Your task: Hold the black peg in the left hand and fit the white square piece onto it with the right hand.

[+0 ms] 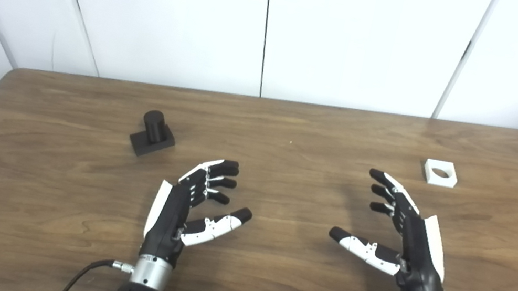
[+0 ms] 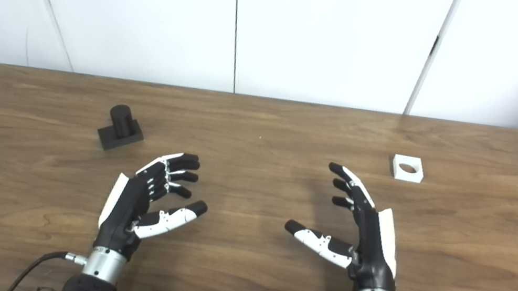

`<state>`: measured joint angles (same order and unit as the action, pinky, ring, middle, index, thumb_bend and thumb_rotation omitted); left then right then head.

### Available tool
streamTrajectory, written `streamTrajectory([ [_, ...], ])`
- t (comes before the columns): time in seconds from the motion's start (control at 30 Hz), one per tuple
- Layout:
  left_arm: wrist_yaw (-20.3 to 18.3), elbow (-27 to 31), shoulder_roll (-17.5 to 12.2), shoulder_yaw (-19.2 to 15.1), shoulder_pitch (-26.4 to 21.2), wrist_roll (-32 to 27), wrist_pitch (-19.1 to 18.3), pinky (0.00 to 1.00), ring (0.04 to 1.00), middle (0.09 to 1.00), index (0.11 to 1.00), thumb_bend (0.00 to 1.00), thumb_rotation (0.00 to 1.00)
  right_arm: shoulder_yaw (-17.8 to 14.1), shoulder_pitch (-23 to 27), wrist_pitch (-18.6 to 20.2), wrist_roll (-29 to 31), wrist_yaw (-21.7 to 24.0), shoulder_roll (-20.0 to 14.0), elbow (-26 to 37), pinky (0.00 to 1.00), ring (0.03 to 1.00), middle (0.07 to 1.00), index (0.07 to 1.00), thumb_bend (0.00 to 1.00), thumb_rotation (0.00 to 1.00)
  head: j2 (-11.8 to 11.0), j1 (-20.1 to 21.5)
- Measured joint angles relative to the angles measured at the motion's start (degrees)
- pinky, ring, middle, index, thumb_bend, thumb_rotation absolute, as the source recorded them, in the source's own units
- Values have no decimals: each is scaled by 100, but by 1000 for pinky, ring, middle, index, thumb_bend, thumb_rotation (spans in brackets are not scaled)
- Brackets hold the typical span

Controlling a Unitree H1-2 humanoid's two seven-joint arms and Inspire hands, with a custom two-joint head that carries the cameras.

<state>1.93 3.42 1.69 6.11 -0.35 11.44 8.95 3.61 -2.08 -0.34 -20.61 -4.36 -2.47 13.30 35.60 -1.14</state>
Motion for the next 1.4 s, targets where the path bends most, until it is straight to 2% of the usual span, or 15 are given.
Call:
streamTrajectory([
  [0.13, 0, 0, 1, 3, 0, 1, 0, 579, 707, 762, 724, 744, 235, 0, -2, 0, -2, -1, -1, 0, 708, 821, 868, 822, 800, 224, 0, -175],
  [0.17, 1, 0, 2, 8, 0, 6, 0, 583, 704, 760, 725, 739, 231, -3, -3, 0, 4, -1, -5, 0, 699, 819, 866, 821, 798, 221, -9, -515],
  [0.23, 5, 0, 13, 28, 1, 42, 0, 586, 700, 757, 727, 733, 225, -21, -9, -30, 36, 0, -14, -1, 690, 815, 863, 820, 794, 219, -35, -886],
  [0.3, 27, 0, 50, 64, 2, 89, -1, 589, 699, 758, 727, 737, 227, -68, -16, -67, 120, 1, -33, -1, 664, 814, 867, 836, 766, 205, -140, -1527],
  [0.47, 152, -184, 300, 222, -106, 279, 64, 569, 689, 755, 728, 745, 229, -273, -29, -242, 483, 111, -242, -43, 678, 830, 887, 852, 723, 146, -351, -2249],
  [0.63, 271, -420, 478, 299, -269, 478, 148, 562, 689, 746, 720, 767, 233, -368, -65, -93, 417, 171, -351, 19, 717, 829, 860, 834, 745, 151, -378, -2364],
  [1.1, 516, -386, 496, 253, -265, 745, -13, 591, 686, 725, 685, 735, 215, -344, -61, 34, 299, 252, -354, 220, 658, 796, 851, 823, 756, 129, -352, -2303],
  [1.23, 498, -292, 408, 184, -221, 773, -112, 599, 693, 725, 673, 741, 203, -343, -61, 170, 283, 276, -356, 271, 660, 803, 856, 826, 752, 120, -360, -2294],
  [1.4, 425, 84, 162, 29, -215, 751, -254, 584, 685, 711, 659, 744, 154, -337, -60, 210, 252, 302, -358, 366, 655, 792, 843, 813, 756, 101, -369, -2285],
])
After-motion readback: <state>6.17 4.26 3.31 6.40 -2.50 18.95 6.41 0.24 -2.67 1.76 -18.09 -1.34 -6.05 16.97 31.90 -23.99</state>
